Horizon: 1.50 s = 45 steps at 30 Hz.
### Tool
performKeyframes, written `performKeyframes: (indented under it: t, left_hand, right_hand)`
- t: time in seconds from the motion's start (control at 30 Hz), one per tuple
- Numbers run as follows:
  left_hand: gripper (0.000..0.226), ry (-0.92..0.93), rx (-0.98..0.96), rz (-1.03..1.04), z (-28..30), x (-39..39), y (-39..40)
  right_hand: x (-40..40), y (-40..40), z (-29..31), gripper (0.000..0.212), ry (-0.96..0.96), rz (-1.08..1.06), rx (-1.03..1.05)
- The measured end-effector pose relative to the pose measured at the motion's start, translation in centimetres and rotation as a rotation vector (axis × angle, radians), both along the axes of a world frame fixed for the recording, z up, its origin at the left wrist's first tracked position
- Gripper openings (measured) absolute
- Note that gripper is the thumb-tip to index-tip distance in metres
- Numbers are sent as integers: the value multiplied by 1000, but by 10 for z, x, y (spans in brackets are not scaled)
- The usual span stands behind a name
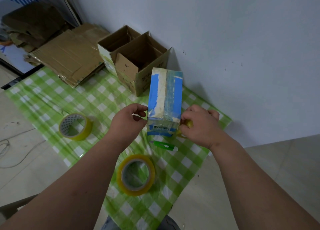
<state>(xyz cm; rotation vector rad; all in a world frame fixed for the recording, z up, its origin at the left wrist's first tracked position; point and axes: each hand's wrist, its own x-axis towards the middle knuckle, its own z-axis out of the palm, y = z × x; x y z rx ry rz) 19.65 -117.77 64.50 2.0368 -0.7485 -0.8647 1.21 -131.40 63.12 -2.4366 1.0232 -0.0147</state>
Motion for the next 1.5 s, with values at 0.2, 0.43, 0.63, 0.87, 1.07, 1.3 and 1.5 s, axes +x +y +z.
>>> performKeyframes:
  t: [0.2,0.43,0.63,0.87,1.07,1.3,1.5]
  left_hand:
    - [35,-61,-6,-85,-1,1,-3]
    - [33,-188,27,-119,-7,-1,-7]
    - [31,-282,33,-152,-13,-3,-10]
    - [31,-322,39,-167,-16,-1,-11]
    - [30,-305,15,-156,-17,1,-9]
    - [34,-169,40,-255,-10,10,-3]
    - [53,-208,38,-253,-2,10,-6]
  right_hand:
    - [-2,-1,2,11,-2,9,-12]
    - [1,-2,2,31,27,20,-61]
    - [4,3,-2,27,-19,-14,-117]
    - [5,6,-5,29,-30,-38,-148]
    - [3,6,-3,28,-15,-39,-75]
    - [-2,2,2,27,-9,-35,58]
    - [4,7,-4,53,-31,-102,-49]
